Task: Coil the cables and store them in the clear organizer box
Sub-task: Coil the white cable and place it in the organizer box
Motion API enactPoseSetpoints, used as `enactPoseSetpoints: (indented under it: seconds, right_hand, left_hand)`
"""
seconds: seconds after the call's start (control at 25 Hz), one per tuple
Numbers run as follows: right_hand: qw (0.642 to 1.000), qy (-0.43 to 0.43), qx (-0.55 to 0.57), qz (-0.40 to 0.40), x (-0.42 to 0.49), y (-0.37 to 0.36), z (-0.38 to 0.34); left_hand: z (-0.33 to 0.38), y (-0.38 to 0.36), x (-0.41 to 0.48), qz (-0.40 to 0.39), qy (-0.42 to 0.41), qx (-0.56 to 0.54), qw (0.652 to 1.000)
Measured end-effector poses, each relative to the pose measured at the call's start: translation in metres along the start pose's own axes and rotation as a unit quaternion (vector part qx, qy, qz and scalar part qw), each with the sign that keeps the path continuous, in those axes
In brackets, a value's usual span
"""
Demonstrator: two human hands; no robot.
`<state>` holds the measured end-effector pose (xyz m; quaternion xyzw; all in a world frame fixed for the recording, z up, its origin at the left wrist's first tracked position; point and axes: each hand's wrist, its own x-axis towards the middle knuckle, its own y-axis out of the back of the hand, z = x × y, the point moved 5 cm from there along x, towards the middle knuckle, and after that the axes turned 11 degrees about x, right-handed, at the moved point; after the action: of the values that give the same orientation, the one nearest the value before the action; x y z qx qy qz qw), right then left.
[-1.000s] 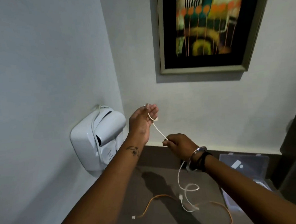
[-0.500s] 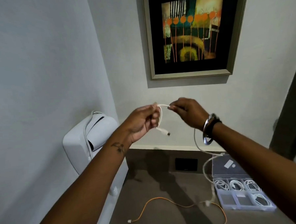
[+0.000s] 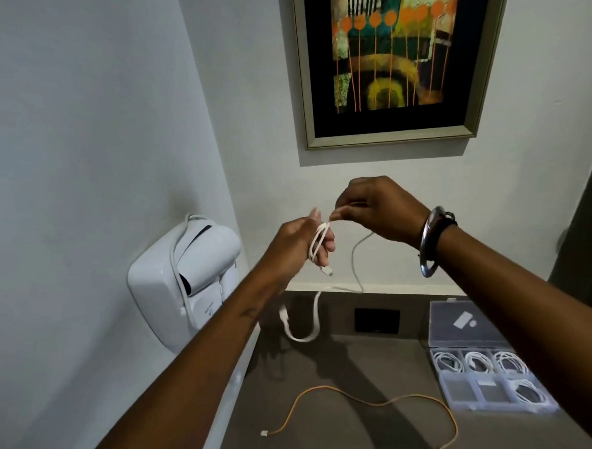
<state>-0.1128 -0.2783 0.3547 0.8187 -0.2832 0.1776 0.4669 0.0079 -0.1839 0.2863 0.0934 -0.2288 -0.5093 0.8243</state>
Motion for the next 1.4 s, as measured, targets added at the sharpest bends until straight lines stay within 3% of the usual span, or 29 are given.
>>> enactPoseSetpoints:
  seconds: [0.04, 0.12, 0.2, 0.24, 0.28, 0.36, 0.44, 0.48, 0.56, 0.64, 0.72, 0.84, 0.88, 0.96, 1.04, 1.12, 1.16, 1.24, 1.32, 1.4]
  right_hand:
    - [0.998, -0.014, 0.065, 0.017, -0.002, -0.003, 0.004]
    - [0.988, -0.041, 0.146, 0.042, -0.014, -0.024, 0.011]
    - [0.985, -0.072, 0.152, -0.022, -0.034, -0.064, 0.013]
    - [0.984, -0.082, 0.135, -0.079, -0.043, -0.083, 0.010]
    - [0.982, -0.082, 0.111, -0.125, -0.050, -0.095, 0.007]
    - [0.987, -0.066, 0.054, -0.140, -0.048, -0.091, 0.004]
    - [0.997, -0.036, -0.027, -0.056, -0.033, -0.058, 0.002]
    - [0.997, -0.015, -0.069, -0.013, -0.025, -0.039, 0.002]
    - [0.994, 0.021, -0.102, 0.028, -0.013, -0.013, 0.006]
    - [0.996, 0.010, -0.085, 0.022, -0.014, -0.014, 0.021]
    - [0.997, -0.043, -0.068, -0.013, -0.029, -0.039, 0.038]
    - [0.982, -0.086, -0.023, -0.165, -0.064, -0.099, 0.036]
    - [0.977, -0.077, 0.001, -0.201, -0.071, -0.108, 0.028]
    - [0.984, -0.056, 0.010, -0.171, -0.066, -0.095, 0.016]
    - [0.995, -0.026, -0.070, -0.072, -0.049, -0.058, 0.010]
    - [0.992, 0.002, -0.125, -0.026, -0.033, -0.024, 0.010]
    - [0.992, 0.012, -0.124, -0.024, -0.027, -0.015, 0.013]
    - [0.995, 0.011, -0.095, -0.018, -0.025, -0.012, 0.020]
    - [0.999, 0.017, -0.036, -0.007, -0.036, -0.030, 0.027]
    - [0.999, -0.008, 0.031, -0.044, -0.055, -0.063, 0.031]
  left_hand:
    - [0.004, -0.001, -0.002, -0.040, 0.017, -0.112, 0.993]
    - [0.009, 0.000, -0.001, -0.038, 0.020, -0.312, 0.949]
    - [0.004, 0.002, 0.004, 0.036, 0.031, -0.446, 0.894]
    - [-0.003, 0.004, 0.007, 0.092, 0.034, -0.446, 0.890]
    - [-0.010, 0.007, 0.006, 0.152, 0.026, -0.377, 0.913]
    - [-0.017, 0.011, -0.005, 0.242, -0.016, -0.064, 0.968]
    - [-0.020, -0.001, -0.016, 0.209, -0.075, 0.197, 0.955]
    - [-0.023, -0.005, -0.018, 0.164, -0.069, 0.229, 0.957]
    - [-0.026, -0.006, -0.017, 0.047, -0.004, 0.121, 0.992]
    - [-0.017, -0.009, -0.017, -0.049, 0.018, -0.105, 0.993]
    - [-0.008, -0.008, -0.014, -0.029, 0.025, -0.295, 0.955]
    - [-0.016, -0.007, -0.004, 0.090, 0.071, -0.465, 0.878]
    - [-0.021, -0.006, -0.002, 0.135, 0.076, -0.431, 0.889]
    - [-0.030, -0.004, -0.007, 0.201, 0.062, -0.167, 0.963]
    - [-0.033, -0.016, -0.017, 0.151, 0.017, 0.086, 0.985]
    - [-0.037, -0.023, -0.019, 0.051, 0.017, 0.124, 0.991]
    - [-0.037, -0.023, -0.018, 0.000, 0.020, 0.075, 0.997]
    - [-0.029, -0.019, -0.015, -0.096, 0.021, -0.136, 0.986]
    - [-0.016, -0.016, -0.017, -0.149, 0.034, -0.342, 0.927]
    - [-0.013, -0.014, -0.019, -0.122, 0.040, -0.443, 0.887]
